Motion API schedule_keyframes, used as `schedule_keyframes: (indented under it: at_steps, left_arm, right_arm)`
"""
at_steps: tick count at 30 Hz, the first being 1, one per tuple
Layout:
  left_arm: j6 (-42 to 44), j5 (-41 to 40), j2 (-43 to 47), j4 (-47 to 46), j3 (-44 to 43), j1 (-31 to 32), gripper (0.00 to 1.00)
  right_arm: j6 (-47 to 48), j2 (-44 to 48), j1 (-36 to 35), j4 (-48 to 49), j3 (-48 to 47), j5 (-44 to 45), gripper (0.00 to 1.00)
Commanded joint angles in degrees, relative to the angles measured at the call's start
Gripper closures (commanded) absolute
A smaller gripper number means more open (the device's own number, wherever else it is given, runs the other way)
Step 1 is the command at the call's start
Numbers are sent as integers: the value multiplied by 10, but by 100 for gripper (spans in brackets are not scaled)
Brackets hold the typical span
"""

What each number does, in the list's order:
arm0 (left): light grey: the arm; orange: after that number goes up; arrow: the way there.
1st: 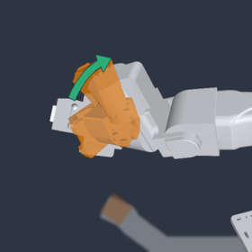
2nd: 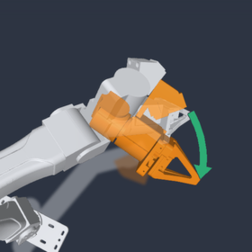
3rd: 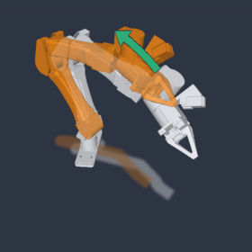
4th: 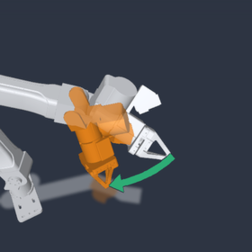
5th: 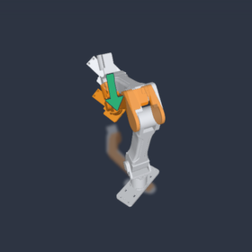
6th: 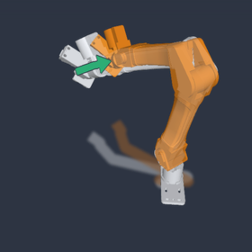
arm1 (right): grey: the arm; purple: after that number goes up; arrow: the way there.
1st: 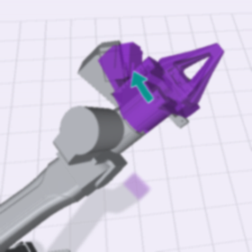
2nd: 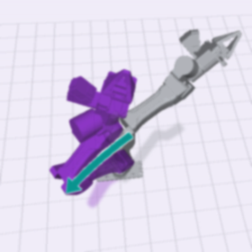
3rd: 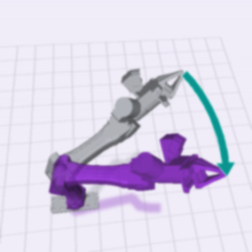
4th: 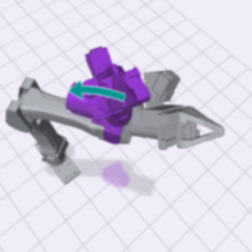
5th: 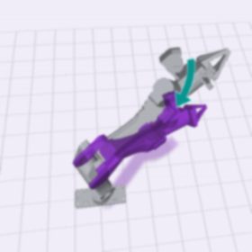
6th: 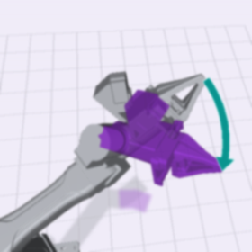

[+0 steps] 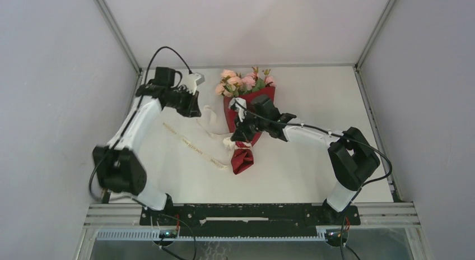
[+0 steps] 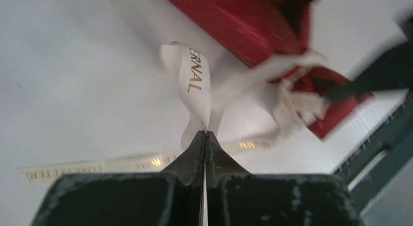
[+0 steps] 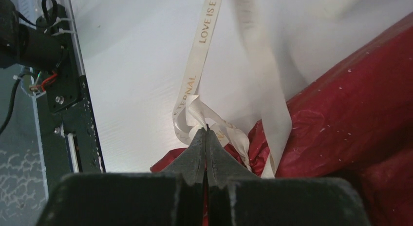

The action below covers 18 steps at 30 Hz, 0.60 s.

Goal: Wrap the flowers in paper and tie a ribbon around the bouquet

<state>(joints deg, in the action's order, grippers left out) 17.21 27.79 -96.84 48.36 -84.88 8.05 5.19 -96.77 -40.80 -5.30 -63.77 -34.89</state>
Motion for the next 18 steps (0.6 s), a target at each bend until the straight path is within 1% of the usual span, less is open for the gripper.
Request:
schedule_keyframes:
  at_steps: [1,3,5,9,11,12,15,18]
  left_arm:
    - [158,147,193,53,139,14,100]
    - [223,157,245,82,163,60,100]
    - [256,159,281,89,163,125,100]
    - [268,121,328,20,161,276,100]
    - [261,110,322,-21,146,335,100]
    - [255,107,305,-35,132,359,100]
    - [231,113,263,-76,100,407,100]
    - [228,107,235,-130,99,445,100]
  right_arm:
    - [-76,-1,19,41,-8,-18,100]
    - [-104,-4,26,47,-8,-27,100]
    - [-119,-6,29,47,-8,-31,100]
    - [-140,-6,34,65,-8,-37,100]
    - [-155,-5,42,71,-8,-42,100]
    - [-161,-5,46,75,-8,-44,100]
    - [-175,-4,56,82,-8,-49,100]
    - [-178,-4,61,85,-7,-61,100]
